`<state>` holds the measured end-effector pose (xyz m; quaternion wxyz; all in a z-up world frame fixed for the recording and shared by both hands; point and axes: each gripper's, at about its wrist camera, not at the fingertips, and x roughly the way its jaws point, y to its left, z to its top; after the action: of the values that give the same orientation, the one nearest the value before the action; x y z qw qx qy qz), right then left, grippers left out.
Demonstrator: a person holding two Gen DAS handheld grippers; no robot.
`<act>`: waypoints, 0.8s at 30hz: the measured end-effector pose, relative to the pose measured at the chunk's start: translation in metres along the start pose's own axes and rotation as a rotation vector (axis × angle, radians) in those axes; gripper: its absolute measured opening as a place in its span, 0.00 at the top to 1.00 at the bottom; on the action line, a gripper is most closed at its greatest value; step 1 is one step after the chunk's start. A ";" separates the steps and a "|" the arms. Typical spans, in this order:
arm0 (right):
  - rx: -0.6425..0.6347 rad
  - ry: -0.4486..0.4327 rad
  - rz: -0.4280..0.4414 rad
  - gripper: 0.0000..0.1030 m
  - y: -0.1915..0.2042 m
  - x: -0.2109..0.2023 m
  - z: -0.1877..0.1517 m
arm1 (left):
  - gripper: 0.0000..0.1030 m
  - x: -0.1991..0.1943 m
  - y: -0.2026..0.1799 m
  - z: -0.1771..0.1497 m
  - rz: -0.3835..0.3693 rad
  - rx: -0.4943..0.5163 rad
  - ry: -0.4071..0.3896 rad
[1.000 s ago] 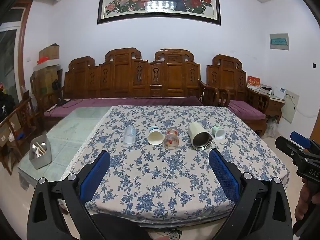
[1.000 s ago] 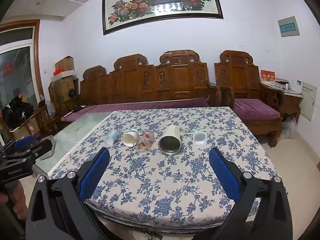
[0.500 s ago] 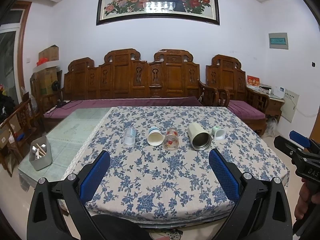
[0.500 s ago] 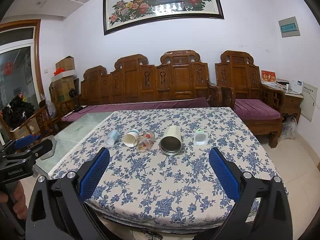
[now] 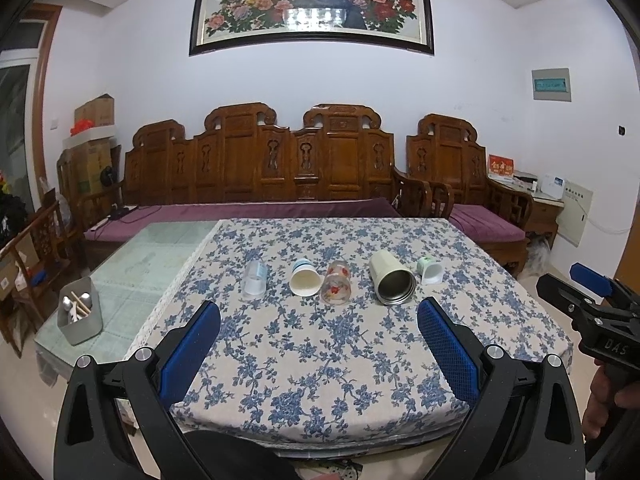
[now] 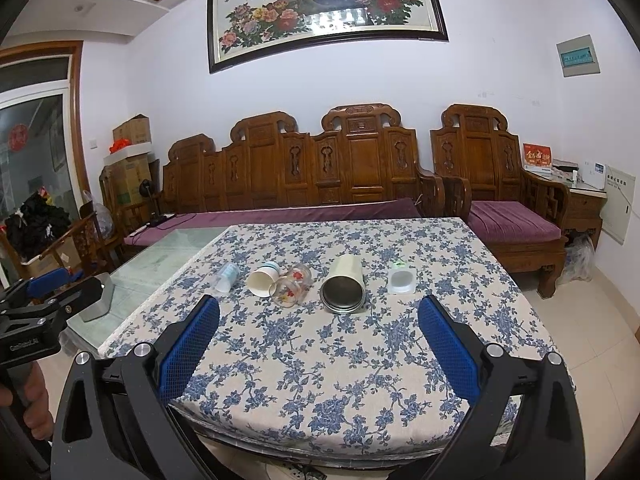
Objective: Flip cup upside down
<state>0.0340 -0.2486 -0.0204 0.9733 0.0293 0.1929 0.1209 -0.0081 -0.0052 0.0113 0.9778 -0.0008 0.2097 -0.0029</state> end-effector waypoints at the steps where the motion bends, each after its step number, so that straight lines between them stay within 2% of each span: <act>1: -0.001 0.000 -0.001 0.03 0.000 0.000 0.000 | 0.08 -0.001 0.000 0.000 -0.001 -0.001 -0.001; 24: 0.001 -0.009 0.008 0.03 0.001 -0.006 0.004 | 0.08 -0.003 0.000 0.001 -0.003 -0.003 -0.005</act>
<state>0.0298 -0.2495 -0.0139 0.9737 0.0309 0.1884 0.1244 -0.0107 -0.0052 0.0131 0.9783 -0.0026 0.2071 -0.0043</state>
